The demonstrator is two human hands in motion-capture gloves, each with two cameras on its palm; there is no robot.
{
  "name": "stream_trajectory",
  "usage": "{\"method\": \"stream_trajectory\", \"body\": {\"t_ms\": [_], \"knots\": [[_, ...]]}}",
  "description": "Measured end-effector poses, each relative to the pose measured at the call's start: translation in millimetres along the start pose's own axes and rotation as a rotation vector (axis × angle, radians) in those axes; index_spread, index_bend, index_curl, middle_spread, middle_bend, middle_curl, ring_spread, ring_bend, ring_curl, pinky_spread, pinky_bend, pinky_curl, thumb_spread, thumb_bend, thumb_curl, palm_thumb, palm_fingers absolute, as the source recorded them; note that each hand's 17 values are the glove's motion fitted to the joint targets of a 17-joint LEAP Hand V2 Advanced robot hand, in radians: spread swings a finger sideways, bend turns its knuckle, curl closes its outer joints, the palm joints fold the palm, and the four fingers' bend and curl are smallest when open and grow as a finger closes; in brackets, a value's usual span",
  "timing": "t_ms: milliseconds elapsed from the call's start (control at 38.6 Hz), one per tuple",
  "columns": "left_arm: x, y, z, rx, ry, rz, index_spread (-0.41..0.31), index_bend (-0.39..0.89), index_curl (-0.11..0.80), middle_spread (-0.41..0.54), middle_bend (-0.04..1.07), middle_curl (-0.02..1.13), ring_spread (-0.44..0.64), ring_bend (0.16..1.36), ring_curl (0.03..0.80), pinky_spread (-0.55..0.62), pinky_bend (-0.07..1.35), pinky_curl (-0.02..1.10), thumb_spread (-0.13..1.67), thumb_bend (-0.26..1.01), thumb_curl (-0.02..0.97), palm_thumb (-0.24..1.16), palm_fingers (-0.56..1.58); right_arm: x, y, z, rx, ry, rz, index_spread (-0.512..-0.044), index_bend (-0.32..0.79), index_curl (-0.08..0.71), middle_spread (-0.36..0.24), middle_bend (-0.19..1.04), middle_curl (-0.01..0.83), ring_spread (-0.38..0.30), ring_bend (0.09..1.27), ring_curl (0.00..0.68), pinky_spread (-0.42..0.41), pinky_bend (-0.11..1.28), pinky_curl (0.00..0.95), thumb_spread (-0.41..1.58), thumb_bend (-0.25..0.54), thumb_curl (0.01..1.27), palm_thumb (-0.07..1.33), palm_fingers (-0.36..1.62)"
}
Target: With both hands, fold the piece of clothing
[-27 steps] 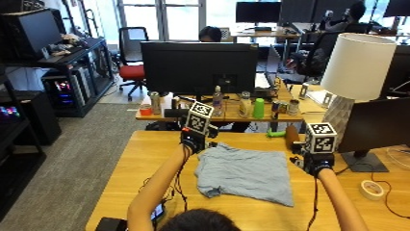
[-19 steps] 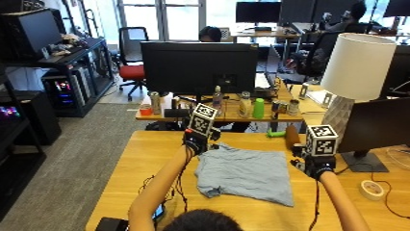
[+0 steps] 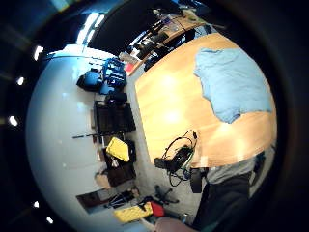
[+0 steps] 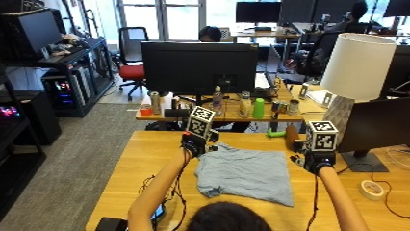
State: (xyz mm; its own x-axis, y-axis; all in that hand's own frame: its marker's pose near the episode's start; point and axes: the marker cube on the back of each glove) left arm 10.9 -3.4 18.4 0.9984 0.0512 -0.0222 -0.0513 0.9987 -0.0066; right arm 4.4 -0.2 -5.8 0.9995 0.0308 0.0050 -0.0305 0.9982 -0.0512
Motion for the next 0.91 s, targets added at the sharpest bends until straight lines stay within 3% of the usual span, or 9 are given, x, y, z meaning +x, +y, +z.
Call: {"method": "stream_trajectory", "body": {"t_ms": [207,233,259,543,802,906], "knots": [[-4.8,-8.9,13.7,-0.06,0.022,-0.017,0.076,0.12,0.109,0.229,0.22,0.24,0.3,0.71,0.247,0.34,0.59,0.29,0.8,-0.08,0.132,-0.09,0.01,-0.9,-6.2,-0.4,-0.016,-0.016,-0.029,-0.336,0.05,0.198,-0.049,0.19,0.289,-0.013,0.47,0.305,0.14,0.48,0.322,1.22,0.077,0.15,0.36,0.46],[-3.9,-11.8,16.6,-0.072,0.013,-0.014,0.08,0.12,0.113,0.23,0.21,0.24,0.3,0.71,0.247,0.34,0.59,0.29,0.8,-0.08,0.133,-0.09,0.0,-1.5,-6.9,1.0,-0.026,-0.019,-0.036,-0.337,0.09,0.205,-0.048,0.19,0.292,-0.012,0.47,0.304,0.14,0.48,0.322,1.22,0.076,0.16,0.37,0.48],[-2.7,-15.0,19.9,-0.086,0.007,-0.008,0.061,0.12,0.118,0.23,0.21,0.24,0.3,0.71,0.249,0.34,0.6,0.3,0.81,-0.08,0.134,-0.09,0.0,-2.1,-7.7,2.6,-0.034,-0.022,-0.043,-0.339,0.04,0.183,-0.043,0.18,0.292,-0.008,0.48,0.309,0.145,0.5,0.33,1.22,0.064,0.16,0.36,0.43],[22.8,-25.6,56.7,-0.079,0.052,0.093,-0.008,0.16,0.168,0.246,0.18,0.26,0.33,0.69,0.251,0.38,0.61,0.31,0.84,-0.07,0.144,-0.08,0.01,-5.5,-25.5,30.1,-0.106,-0.02,-0.043,-0.352,0.07,0.145,-0.037,0.22,0.327,0.01,0.53,0.331,0.162,0.56,0.352,1.21,0.006,0.18,0.36,0.36],[59.7,-37.8,153.1,-0.253,0.116,0.205,-0.011,0.16,0.215,0.234,0.17,0.26,0.31,0.67,0.251,0.38,0.62,0.32,0.9,-0.04,0.17,-0.02,0.06,-10.4,-39.6,63.7,-0.16,0.018,-0.06,-0.353,0.09,0.143,-0.029,0.24,0.351,0.014,0.54,0.337,0.166,0.56,0.353,1.21,-0.013,0.2,0.38,0.36],[67.9,-29.4,176.9,-0.314,0.05,0.135,-0.012,0.15,0.223,0.232,0.17,0.26,0.3,0.68,0.255,0.37,0.63,0.33,0.94,-0.01,0.186,0.02,0.07,-13.4,-43.1,73.0,-0.178,0.043,-0.059,-0.353,0.1,0.146,-0.028,0.24,0.356,0.014,0.54,0.339,0.167,0.56,0.353,1.2,-0.015,0.2,0.38,0.36]]}}
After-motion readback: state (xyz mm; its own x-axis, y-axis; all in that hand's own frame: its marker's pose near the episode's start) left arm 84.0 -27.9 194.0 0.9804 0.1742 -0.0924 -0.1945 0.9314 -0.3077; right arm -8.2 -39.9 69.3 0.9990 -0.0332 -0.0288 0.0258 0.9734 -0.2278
